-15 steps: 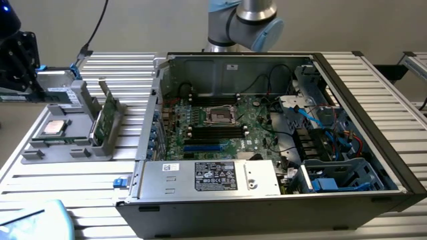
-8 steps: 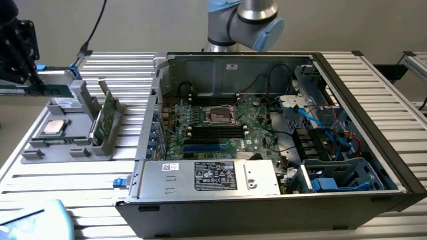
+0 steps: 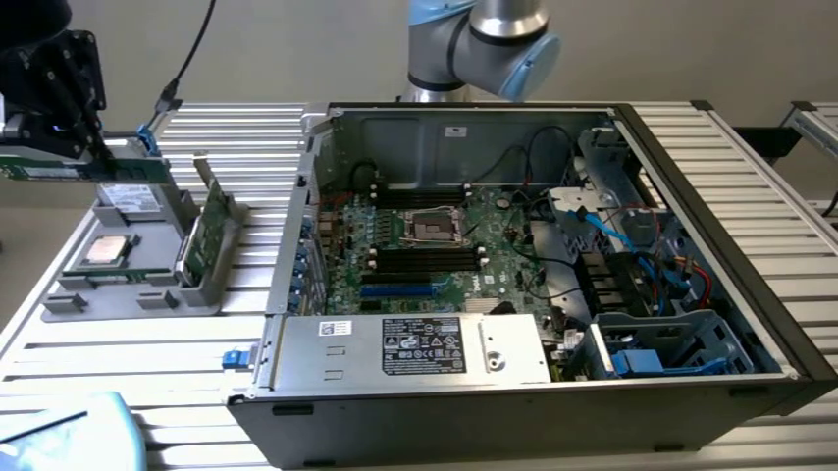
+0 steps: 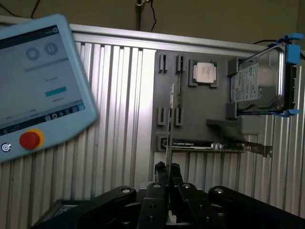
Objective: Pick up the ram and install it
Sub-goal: 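Pick up the ram and move it above insertion slot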
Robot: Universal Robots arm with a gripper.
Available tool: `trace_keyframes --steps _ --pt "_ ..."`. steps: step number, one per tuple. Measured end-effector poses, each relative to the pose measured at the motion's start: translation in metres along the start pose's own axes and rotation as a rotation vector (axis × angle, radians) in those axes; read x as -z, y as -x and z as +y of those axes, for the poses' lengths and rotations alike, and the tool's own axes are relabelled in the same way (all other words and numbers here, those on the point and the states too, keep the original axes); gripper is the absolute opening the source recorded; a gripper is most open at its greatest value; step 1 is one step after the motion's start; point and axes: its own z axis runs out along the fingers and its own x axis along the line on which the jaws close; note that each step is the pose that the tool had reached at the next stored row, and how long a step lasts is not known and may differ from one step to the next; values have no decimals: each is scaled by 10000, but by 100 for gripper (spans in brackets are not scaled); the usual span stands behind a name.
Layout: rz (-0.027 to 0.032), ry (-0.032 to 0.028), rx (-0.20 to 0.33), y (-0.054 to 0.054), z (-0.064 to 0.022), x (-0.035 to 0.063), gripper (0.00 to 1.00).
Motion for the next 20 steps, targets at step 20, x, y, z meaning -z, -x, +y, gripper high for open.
trace_keyframes --steps 20 --pt "-422 -10 54 -107 -808 170 14"
